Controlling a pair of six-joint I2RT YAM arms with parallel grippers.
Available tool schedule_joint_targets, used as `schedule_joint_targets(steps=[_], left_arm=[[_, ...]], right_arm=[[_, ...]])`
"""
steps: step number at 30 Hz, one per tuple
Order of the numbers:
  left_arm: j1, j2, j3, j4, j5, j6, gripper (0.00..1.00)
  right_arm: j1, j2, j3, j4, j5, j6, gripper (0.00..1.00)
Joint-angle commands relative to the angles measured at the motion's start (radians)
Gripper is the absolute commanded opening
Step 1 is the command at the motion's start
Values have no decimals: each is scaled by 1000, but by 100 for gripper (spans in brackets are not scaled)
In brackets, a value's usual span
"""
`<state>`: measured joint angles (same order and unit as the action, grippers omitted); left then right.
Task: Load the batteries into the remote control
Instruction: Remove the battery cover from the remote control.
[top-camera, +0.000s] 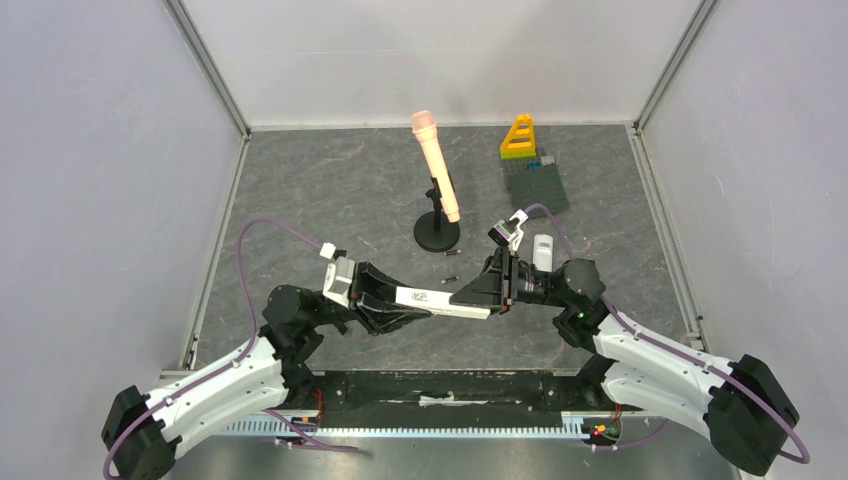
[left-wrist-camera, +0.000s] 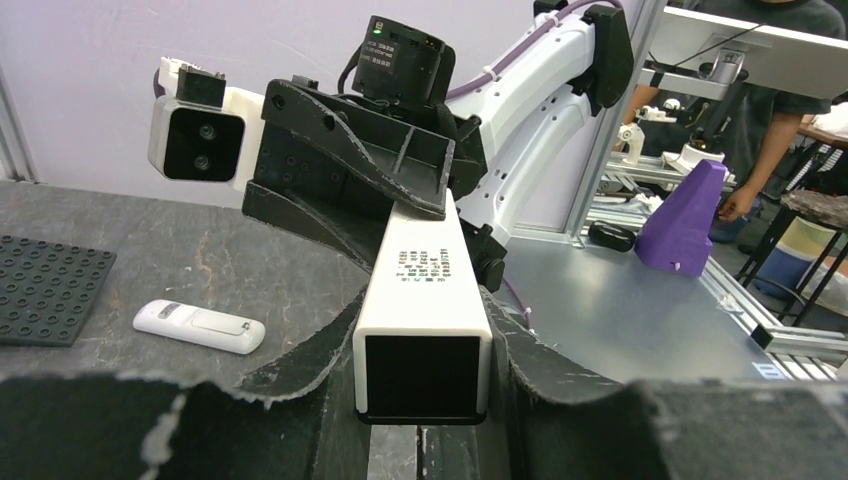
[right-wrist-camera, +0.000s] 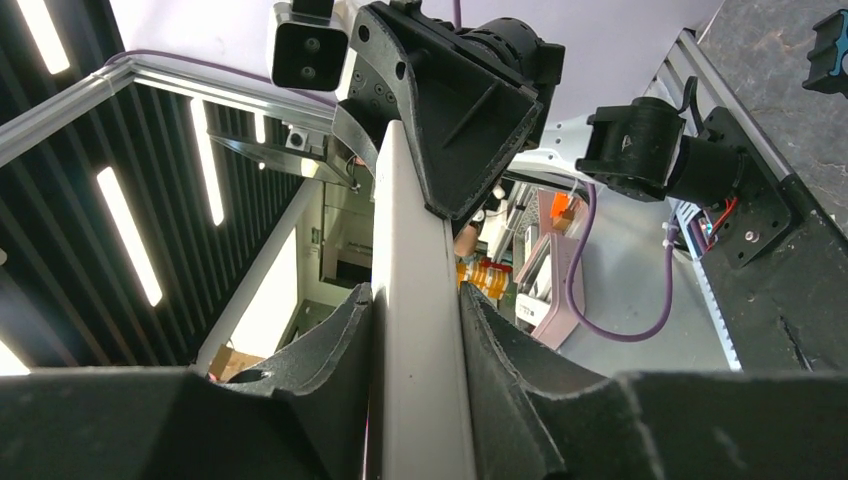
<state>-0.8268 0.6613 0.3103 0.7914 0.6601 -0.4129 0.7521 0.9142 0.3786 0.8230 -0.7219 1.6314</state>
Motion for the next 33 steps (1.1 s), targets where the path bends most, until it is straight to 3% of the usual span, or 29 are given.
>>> schedule_joint_targets(steps=[1,14,24,27,30,33], left_arm=[[-2,-16,22,28,-36,52,2],[-1,-145,-55,12,-243,64,2],[-1,-177,-90,56,-320,31,2],[-1,-176,-83,43,-302,33,2],[-2,-168,-49,-22,-238,57,2],[-1,-159,-6,-117,-195,90,2]], right_arm=[[9,1,6,58,-9,5,30],[8,-12,-83,197,-1,71,9],[9,11,-126,372,12,140,9],[9,10,-118,344,9,129,13],[9,9,-90,253,0,81,26],[10,-21,-36,0,18,-58,36]])
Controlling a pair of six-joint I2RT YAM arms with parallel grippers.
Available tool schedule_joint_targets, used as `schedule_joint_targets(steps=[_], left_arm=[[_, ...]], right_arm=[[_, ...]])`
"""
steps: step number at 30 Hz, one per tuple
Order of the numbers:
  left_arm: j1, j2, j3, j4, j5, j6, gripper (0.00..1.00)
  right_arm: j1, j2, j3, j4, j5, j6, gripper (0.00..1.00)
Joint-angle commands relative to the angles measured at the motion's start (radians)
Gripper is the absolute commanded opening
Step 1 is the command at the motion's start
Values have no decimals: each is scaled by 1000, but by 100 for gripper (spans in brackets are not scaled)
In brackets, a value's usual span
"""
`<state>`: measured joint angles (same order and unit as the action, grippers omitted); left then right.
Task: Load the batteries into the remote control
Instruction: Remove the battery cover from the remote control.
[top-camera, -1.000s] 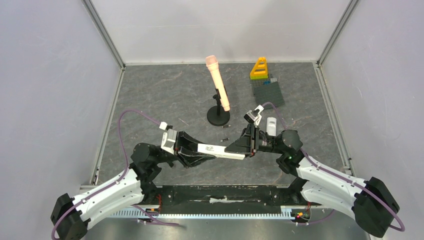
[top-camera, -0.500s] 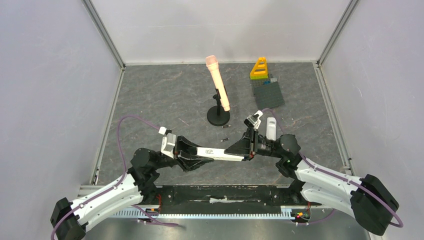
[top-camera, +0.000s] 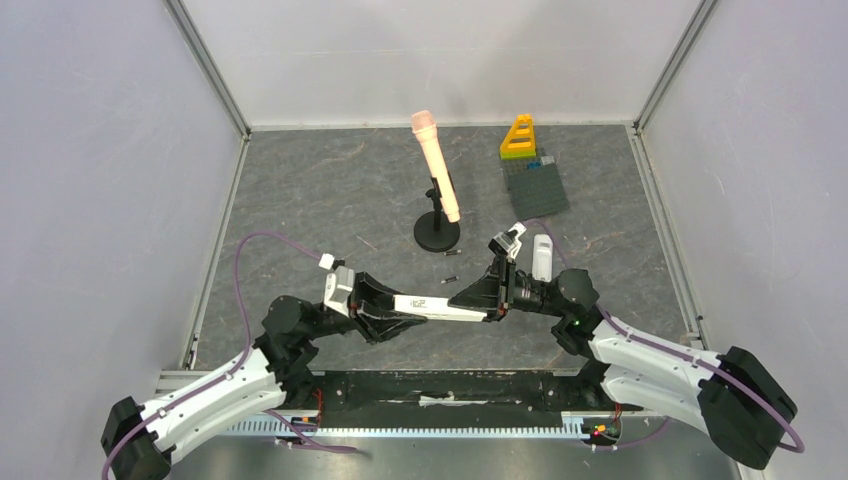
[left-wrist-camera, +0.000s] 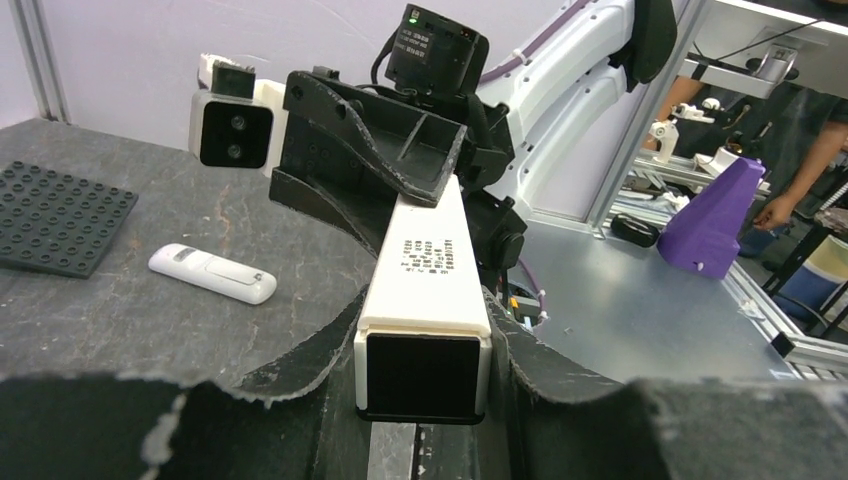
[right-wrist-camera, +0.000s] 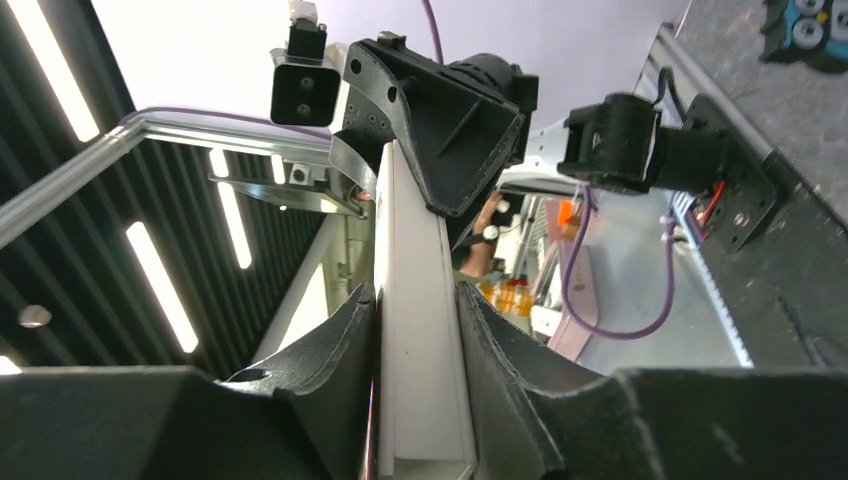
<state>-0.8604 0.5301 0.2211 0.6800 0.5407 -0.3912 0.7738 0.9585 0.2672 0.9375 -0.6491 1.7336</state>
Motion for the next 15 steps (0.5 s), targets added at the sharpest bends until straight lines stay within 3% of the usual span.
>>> schedule_joint_targets(steps=[1,4,6,8,15], left_arm=[[32,-31,87,-17,-78,74,2],[32,-51,90,-50,-103,93,2],[32,-58,90,-62,-103,100,2],[32,-58,93,-76,-94,105,2],[32,-82,128,-204,-17,155,2]], right_arm=[[-13,-84,102,-260,-33,-245,39],[-14,-134,174,-546,43,-411,50],[-14,-158,184,-619,68,-454,58],[-14,-177,165,-630,74,-456,63],[-15,-225,104,-641,92,-440,64]])
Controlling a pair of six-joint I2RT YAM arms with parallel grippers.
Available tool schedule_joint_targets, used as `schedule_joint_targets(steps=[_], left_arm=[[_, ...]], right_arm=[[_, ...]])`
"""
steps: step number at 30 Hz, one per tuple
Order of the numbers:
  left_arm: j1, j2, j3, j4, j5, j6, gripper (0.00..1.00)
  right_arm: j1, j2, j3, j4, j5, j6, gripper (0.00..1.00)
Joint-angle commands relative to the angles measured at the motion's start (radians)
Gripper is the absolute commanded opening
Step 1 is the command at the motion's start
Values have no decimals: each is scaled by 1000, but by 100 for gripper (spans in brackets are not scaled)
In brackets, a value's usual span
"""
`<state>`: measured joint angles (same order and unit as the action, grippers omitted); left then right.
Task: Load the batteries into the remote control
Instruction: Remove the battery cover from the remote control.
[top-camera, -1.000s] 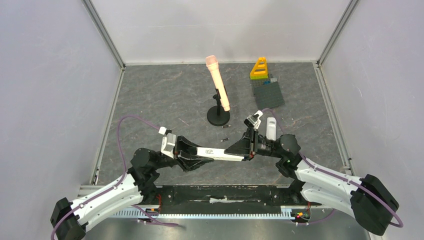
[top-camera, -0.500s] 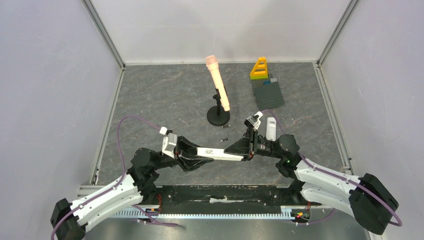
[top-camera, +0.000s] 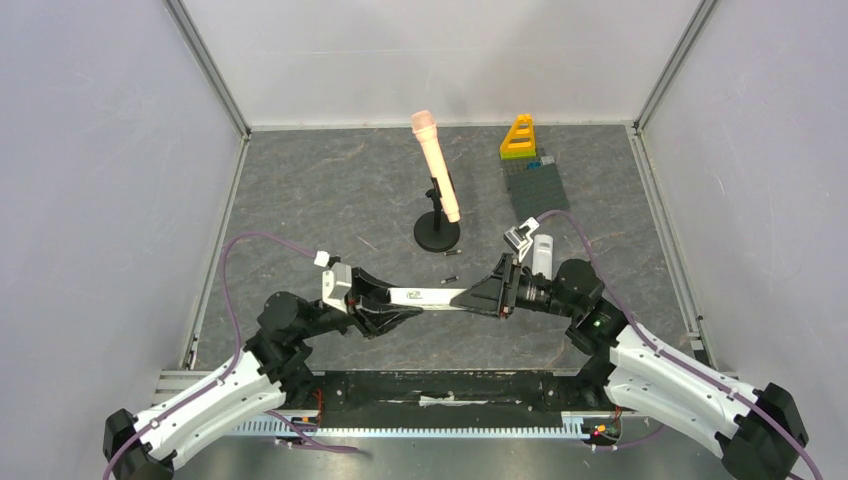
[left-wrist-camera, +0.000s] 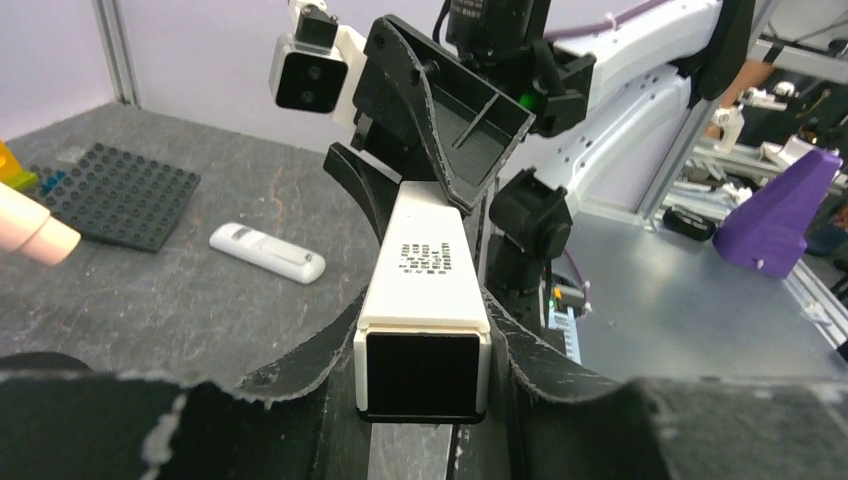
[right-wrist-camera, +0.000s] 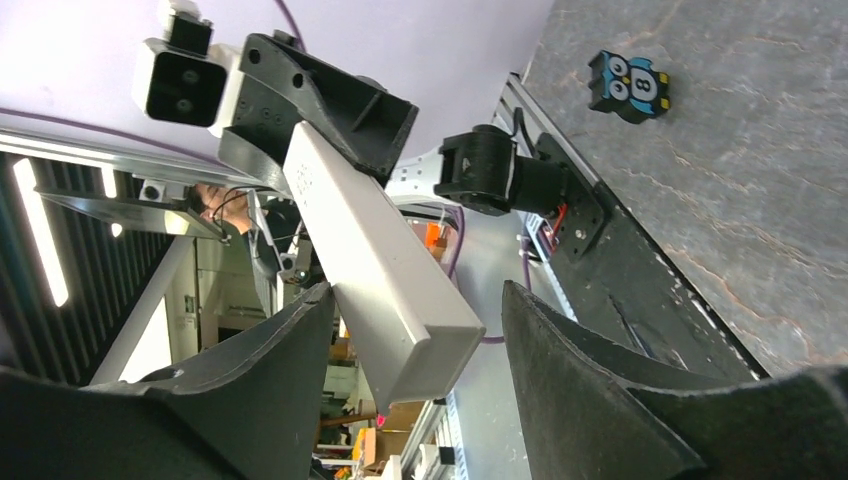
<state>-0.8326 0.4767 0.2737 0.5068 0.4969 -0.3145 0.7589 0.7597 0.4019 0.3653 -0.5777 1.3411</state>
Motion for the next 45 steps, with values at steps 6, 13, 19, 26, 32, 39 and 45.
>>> schedule_joint_targets(steps=[6,13,19,26,32,39,45], left_arm=[[4,-67,96,-160,83,130,2],[3,-42,108,-168,136,144,2],[4,-34,107,-169,140,146,2],[4,-32,104,-175,135,146,2],[4,-11,107,-182,132,153,2],[3,13,112,-183,138,158,2],[4,13,110,-183,126,160,2]], right_arm=[[-1,-82,-56,-124,45,-53,65],[-1,-132,-21,-246,95,-104,64],[-1,-135,38,-325,120,-147,50],[-1,-134,87,-416,153,-190,34],[-1,-130,128,-476,178,-240,30],[-1,-123,149,-506,182,-273,46],[-2,-121,141,-506,177,-267,41]])
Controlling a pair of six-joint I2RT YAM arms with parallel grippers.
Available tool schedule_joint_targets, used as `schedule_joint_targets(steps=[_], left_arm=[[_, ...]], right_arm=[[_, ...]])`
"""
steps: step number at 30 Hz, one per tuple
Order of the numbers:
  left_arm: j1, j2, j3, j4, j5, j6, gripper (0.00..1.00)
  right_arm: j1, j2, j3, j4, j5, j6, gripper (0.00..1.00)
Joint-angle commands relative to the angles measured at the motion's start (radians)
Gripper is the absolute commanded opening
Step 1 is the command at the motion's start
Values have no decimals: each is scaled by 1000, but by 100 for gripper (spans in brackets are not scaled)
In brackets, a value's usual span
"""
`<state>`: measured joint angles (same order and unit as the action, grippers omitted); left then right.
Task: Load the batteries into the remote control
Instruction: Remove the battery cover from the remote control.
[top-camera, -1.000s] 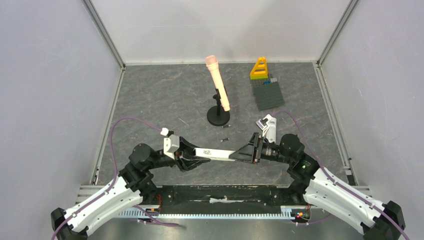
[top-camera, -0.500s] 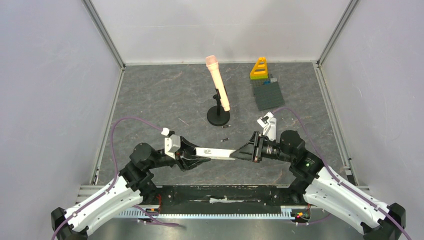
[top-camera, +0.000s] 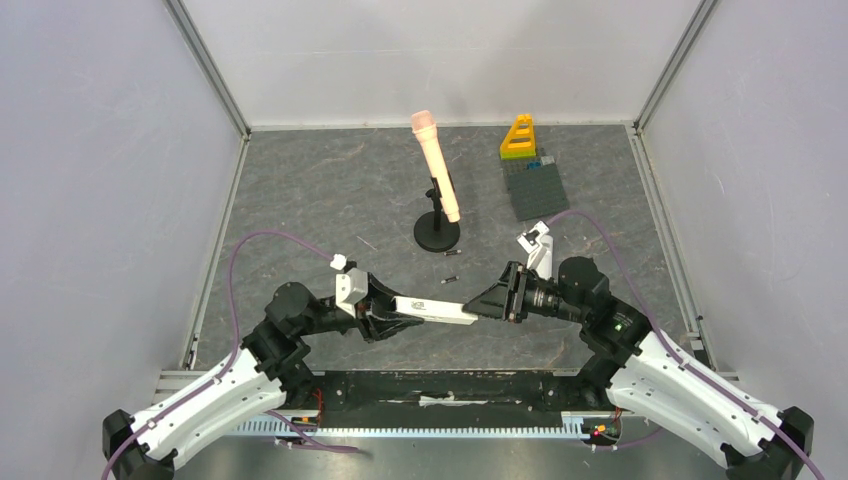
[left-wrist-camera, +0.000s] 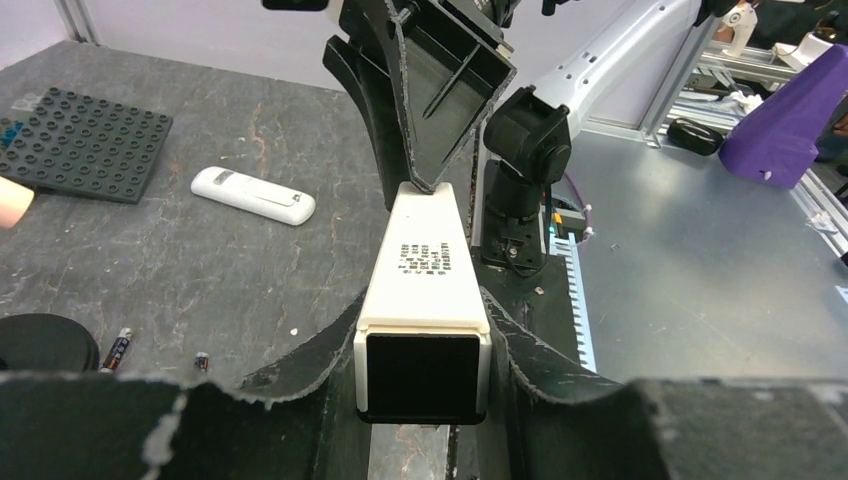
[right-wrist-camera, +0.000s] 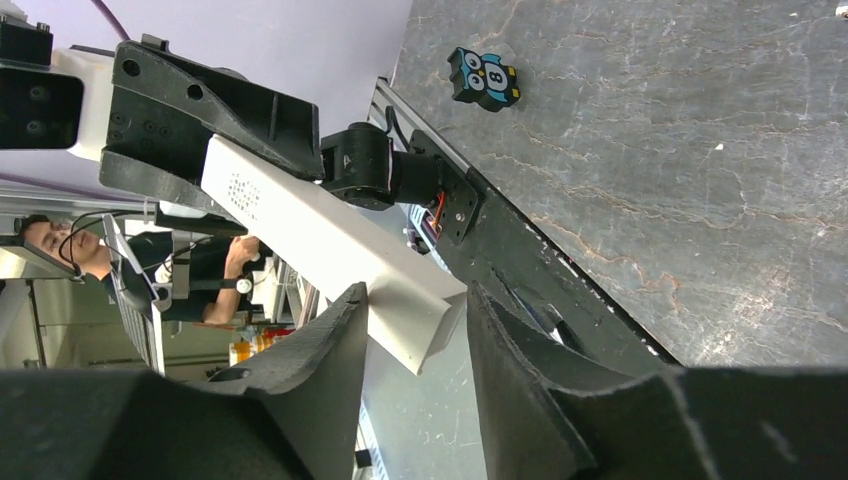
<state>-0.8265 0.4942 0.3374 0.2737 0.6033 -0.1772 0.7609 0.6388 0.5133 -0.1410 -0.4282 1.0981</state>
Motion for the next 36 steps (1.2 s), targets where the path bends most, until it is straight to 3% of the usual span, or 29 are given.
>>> schedule_joint_targets(steps=[1,20,28,36], left_arm=[[-3,-5,46,50,17,22,2],[-3,66,21,44,-79,39,2],[-2,67,-34,75,-164,30,2],[-2,65,-118,104,-354,-50,2]], right_arm=[[-3,0,29,0,28,-22,38],[-5,25,85,-34,80,1,0],[-13,33,80,15,161,8,0],[-31,61,2,60,293,-20,0]])
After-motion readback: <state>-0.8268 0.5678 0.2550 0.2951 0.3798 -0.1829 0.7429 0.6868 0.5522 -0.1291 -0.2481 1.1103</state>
